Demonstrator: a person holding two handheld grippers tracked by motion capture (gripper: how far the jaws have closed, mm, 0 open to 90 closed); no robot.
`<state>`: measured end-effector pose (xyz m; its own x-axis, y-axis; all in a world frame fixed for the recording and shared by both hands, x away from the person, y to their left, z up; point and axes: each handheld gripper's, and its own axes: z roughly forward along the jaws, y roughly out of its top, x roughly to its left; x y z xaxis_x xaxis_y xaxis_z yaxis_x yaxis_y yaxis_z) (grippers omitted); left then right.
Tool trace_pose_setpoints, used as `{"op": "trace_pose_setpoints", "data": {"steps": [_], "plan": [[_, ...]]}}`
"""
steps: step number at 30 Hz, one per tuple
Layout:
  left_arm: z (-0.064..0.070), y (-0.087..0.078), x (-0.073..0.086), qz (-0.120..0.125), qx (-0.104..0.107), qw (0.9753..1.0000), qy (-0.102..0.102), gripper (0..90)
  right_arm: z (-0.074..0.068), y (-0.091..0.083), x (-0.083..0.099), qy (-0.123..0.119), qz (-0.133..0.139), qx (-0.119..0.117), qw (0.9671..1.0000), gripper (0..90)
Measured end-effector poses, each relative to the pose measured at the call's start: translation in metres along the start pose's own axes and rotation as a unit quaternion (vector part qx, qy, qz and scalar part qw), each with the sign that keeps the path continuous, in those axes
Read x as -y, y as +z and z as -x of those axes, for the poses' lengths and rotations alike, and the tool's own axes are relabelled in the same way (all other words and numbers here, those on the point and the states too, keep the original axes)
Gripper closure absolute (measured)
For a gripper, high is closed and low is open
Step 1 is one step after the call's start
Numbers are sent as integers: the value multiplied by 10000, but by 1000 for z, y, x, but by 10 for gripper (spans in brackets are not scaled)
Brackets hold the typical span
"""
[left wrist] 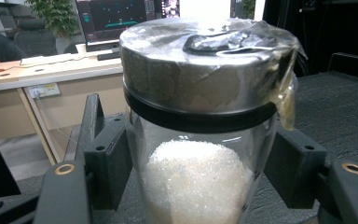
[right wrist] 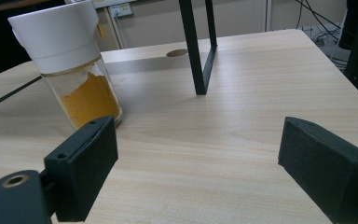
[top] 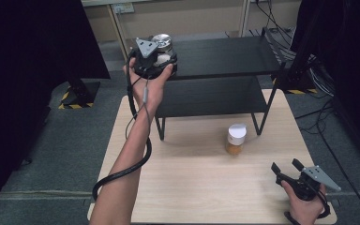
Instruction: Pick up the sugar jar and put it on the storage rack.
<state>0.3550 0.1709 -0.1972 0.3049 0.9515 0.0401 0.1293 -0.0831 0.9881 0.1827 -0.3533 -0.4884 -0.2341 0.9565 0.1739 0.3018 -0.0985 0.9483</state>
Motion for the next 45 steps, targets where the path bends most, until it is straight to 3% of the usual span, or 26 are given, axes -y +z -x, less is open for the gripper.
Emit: {"op": "trace_pose_setpoints", "data": {"steps": [10, 20, 28, 30, 38, 42, 45], "plan": [[-9, 6, -1, -63, 111, 9995, -274, 307, 0, 0, 0, -2, 0, -3, 10000, 120], [-15, 8, -6, -162, 206, 9992, -291, 304, 0, 0, 0, -9, 0, -5, 10000, 120], [-20, 0, 9, 272, 185, 9994, -107, 159, 0, 0, -1, -9, -17, -8, 10000, 120], [-22, -3, 13, 364, 201, 9990, -156, 145, 0, 0, 0, -12, -3, -5, 10000, 120], [-25, -11, 26, 624, 324, 9975, -24, 111, 0, 0, -1, -10, -21, -3, 10000, 120], [-21, -16, 31, 725, 222, 9970, 165, 114, 0, 0, 0, 10, -8, -2, 10000, 120], [-21, -19, 34, 760, 164, 9968, 174, 114, 0, 0, 0, 2, -6, -3, 10000, 120]]}}
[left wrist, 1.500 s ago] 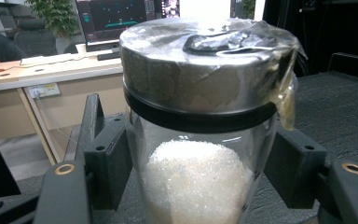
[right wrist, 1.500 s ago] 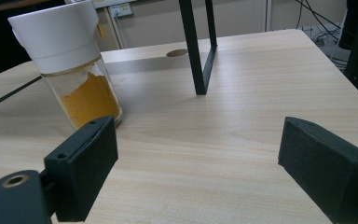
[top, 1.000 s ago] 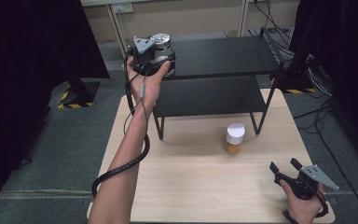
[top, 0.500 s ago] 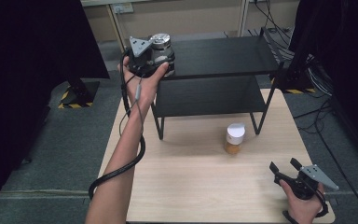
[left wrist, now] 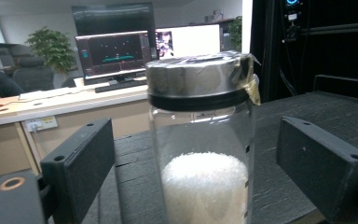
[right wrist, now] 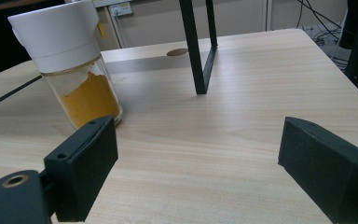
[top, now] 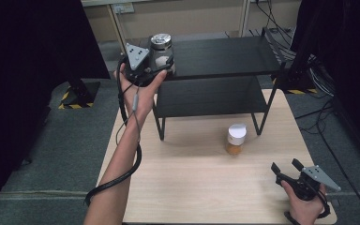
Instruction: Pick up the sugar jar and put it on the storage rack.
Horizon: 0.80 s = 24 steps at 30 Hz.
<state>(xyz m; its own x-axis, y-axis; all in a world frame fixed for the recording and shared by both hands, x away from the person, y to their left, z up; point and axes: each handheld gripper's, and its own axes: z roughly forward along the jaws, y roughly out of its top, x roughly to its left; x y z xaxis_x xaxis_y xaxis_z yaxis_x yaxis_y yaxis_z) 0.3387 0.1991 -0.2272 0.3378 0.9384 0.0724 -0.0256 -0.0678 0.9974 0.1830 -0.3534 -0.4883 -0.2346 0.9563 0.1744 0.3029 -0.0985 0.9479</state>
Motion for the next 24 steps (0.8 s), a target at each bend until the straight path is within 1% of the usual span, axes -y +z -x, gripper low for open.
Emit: {"op": "trace_pose_setpoints", "data": {"steps": [3, 5, 10, 13, 15, 19, 21, 24], "plan": [[-1, -3, 3, -12, -10, 10000, -6, 114, 0, 0, 0, 6, 4, 1, 10000, 120], [-1, -7, 7, 46, -39, 10000, -30, 114, 0, 0, 0, -2, 4, 3, 10000, 120], [0, -14, 13, 46, 41, 9999, -137, 114, 0, 0, 0, -1, -1, 5, 10000, 120], [2, -18, 18, 59, 22, 9998, -163, 115, -1, 0, 0, -19, -3, 10, 10000, 120], [2, -20, 21, 89, 69, 9996, -255, 115, -1, 0, 0, -13, -1, 11, 10000, 120], [4, -23, 27, 106, 139, 9994, -291, 115, -1, 0, 0, -24, -9, 14, 10000, 120], [5, -25, 30, 122, 154, 9995, -266, 115, -1, 0, 0, -9, -7, 11, 10000, 120], [7, -27, 34, 134, 199, 9993, -285, 116, 0, 0, 0, 14, -7, 6, 10000, 120]]}}
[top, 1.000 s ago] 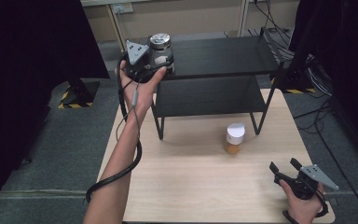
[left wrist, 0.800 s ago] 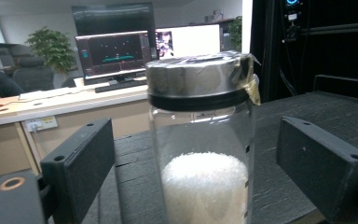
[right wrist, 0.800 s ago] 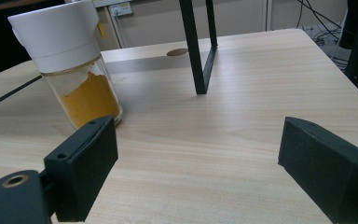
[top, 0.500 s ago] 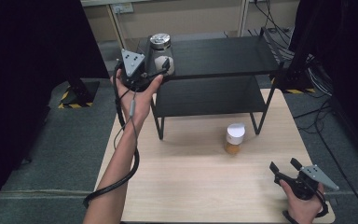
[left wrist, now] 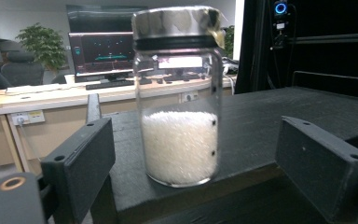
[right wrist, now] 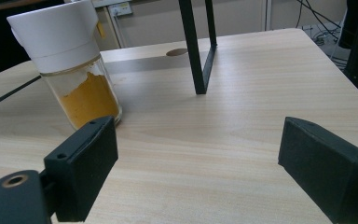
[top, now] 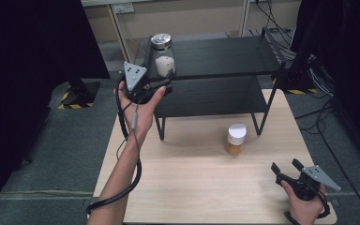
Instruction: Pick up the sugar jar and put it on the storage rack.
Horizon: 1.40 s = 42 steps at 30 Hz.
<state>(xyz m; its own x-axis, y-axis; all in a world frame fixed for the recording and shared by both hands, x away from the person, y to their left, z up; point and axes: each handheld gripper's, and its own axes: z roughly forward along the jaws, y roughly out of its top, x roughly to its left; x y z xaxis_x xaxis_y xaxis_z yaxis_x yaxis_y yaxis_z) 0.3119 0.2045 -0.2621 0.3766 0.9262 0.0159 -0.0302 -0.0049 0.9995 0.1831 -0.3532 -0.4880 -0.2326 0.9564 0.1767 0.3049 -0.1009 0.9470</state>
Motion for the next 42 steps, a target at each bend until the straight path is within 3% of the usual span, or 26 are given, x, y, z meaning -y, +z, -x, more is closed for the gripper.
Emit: {"op": "trace_pose_setpoints", "data": {"steps": [19, 28, 42], "plan": [[8, -22, 44, 73, 261, 9996, 95, 115, -1, 0, 0, -34, -1, 17, 10000, 120], [5, -29, 70, -13, 358, 9993, 89, 113, -1, 0, 0, -11, 1, 20, 10000, 120], [0, -37, 105, 107, 550, 9983, 164, 109, -1, 0, 0, -28, -2, 26, 10000, 120]]}}
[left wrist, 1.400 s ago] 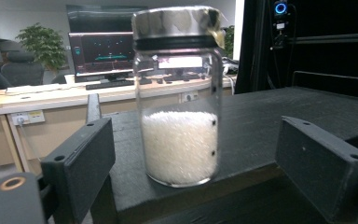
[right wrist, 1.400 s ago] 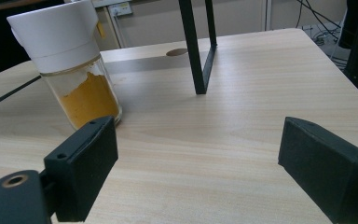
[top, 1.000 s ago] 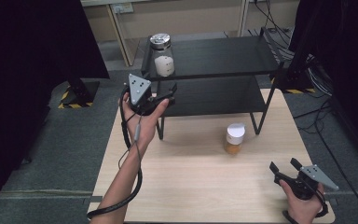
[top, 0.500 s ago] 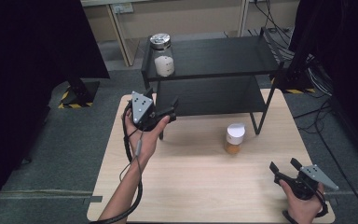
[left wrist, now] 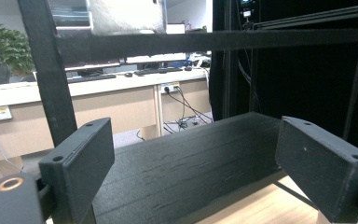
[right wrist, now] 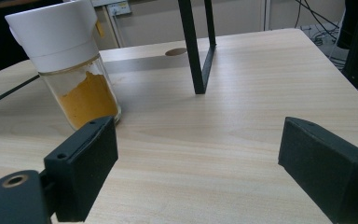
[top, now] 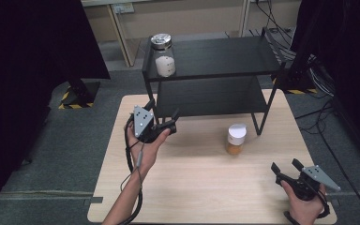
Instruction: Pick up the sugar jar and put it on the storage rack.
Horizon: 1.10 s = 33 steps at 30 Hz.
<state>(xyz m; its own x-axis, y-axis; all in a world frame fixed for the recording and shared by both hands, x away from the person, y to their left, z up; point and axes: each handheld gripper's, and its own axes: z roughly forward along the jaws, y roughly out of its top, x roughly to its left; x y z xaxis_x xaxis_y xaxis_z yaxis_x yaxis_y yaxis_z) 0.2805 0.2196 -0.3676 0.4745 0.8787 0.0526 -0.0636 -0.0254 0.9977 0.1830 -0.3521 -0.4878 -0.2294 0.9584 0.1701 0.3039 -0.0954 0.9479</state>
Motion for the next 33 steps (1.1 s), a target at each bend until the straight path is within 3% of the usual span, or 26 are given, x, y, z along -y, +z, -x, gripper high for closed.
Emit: {"op": "trace_pose_setpoints", "data": {"steps": [6, 19, 33], "plan": [[2, -4, 15, 26, 74, 10000, 0, 107, 0, 0, 0, 11, -8, -2, 10000, 119], [0, -15, 52, -164, 140, 9997, -108, 100, 0, 0, 0, 22, -13, -5, 10000, 119], [0, -32, 92, -600, 212, 9975, -309, 97, 1, 0, -1, 34, -14, -1, 10000, 119]]}}
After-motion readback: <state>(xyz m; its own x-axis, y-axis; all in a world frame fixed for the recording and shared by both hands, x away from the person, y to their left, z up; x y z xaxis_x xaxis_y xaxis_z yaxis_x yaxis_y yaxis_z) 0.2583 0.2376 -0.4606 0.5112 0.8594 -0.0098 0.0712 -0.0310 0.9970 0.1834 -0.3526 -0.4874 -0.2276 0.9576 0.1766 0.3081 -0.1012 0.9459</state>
